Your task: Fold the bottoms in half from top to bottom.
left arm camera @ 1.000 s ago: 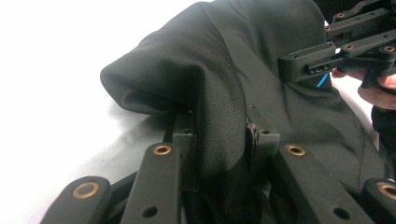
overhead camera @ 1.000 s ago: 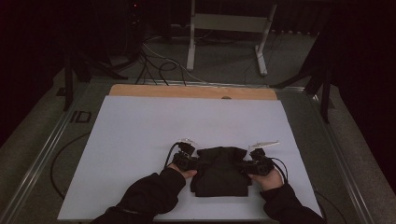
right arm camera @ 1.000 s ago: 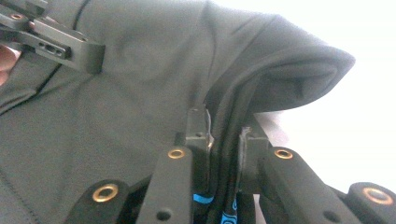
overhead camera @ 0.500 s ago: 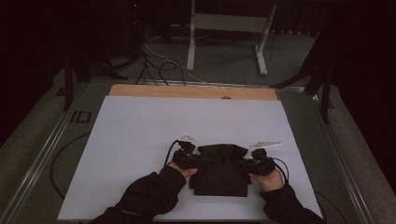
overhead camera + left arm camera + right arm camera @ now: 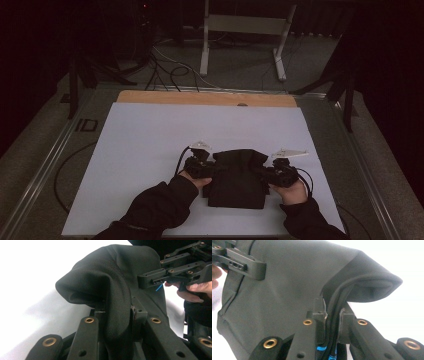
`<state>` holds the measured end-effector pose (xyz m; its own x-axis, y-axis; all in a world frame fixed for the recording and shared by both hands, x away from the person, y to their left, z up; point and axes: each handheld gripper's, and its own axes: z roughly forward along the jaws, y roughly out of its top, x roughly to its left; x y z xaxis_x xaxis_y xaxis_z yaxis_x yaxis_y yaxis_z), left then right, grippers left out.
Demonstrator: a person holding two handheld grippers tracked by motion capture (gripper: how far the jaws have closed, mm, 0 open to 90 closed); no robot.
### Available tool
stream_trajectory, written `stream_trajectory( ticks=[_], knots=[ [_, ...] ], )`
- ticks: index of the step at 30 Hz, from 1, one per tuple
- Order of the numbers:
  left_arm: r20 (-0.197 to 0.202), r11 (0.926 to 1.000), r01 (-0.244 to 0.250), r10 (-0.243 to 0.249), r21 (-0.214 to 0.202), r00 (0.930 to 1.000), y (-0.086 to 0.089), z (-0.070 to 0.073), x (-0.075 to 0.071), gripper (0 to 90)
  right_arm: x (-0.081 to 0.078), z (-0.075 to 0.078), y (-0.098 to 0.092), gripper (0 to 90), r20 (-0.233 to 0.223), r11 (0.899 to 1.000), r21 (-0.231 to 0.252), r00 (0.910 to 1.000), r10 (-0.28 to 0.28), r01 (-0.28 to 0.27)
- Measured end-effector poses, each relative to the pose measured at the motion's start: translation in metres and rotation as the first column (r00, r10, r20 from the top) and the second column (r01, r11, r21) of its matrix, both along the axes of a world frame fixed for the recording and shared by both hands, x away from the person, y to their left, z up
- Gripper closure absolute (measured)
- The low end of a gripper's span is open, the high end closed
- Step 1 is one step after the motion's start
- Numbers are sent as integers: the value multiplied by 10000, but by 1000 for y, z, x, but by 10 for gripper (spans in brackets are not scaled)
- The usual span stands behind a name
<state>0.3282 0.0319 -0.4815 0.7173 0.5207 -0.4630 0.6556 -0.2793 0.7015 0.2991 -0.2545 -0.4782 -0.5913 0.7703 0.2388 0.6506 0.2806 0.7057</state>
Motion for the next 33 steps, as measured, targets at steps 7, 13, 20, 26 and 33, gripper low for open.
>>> stream_trajectory(
  ticks=[7,13,20,26,33],
  knots=[
    [150,9997,107,-104,-224,9998,2,10,-1,742,-2,10,-1,806,264,9996,263,9996,-76,69],
    [421,9993,221,-208,-306,9989,3,24,0,742,-4,21,-2,807,557,9994,339,9984,-90,71],
    [623,9991,170,-146,-386,9980,6,37,3,743,0,33,0,808,868,9991,423,9962,-96,59],
    [661,9990,159,-132,-409,9977,13,44,6,743,4,42,5,808,1096,9993,376,9940,41,-83],
    [777,9993,28,2,-378,9970,21,51,9,743,8,47,12,807,1193,9990,421,9928,115,-166]
  ],
)
